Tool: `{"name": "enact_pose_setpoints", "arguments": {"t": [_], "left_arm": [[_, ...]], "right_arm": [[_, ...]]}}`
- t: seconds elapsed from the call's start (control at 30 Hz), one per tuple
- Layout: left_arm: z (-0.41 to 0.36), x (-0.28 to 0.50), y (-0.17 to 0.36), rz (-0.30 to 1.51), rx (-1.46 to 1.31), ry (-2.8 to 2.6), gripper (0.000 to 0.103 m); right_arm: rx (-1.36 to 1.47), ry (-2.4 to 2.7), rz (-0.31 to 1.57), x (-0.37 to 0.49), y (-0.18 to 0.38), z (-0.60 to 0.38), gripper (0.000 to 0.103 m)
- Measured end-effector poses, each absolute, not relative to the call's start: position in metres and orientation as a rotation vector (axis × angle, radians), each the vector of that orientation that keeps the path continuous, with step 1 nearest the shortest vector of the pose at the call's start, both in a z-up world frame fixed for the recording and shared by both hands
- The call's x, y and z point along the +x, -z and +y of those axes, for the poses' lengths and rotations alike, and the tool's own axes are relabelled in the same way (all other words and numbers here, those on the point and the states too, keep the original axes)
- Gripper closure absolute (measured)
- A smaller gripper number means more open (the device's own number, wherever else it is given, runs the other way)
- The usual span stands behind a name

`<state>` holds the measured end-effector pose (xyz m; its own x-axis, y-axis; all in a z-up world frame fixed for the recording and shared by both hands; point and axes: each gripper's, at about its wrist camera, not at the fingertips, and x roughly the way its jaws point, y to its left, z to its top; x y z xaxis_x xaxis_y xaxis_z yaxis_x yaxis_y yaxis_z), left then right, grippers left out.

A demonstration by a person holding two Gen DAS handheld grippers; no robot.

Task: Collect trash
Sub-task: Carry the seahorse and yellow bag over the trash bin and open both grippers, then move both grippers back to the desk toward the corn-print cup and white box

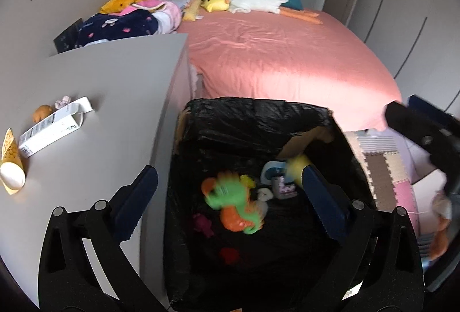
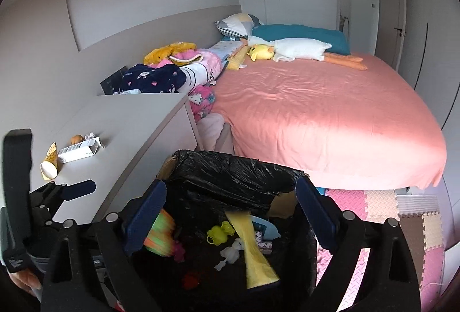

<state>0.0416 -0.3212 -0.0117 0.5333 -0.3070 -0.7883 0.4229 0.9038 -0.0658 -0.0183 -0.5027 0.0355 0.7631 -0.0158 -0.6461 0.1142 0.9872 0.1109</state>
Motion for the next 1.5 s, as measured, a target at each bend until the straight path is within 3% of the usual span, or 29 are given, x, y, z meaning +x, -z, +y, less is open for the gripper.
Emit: {"name": "enact_pose_setpoints", "arguments": {"t": [0.77,1.5], "left_arm": [[-0.287,0.048,0.010,0.909,0.115,0.357,0.006],[-0.191,0.069,0.013,0.905,0.060,0.148,0.006]], "right_arm": [[0.138,-0.023,0.722,-0.003,-0.027,-0.474,0.011],[0.066,-0.231,0.732,0.048,-0.017,-0.385,0.011]]}}
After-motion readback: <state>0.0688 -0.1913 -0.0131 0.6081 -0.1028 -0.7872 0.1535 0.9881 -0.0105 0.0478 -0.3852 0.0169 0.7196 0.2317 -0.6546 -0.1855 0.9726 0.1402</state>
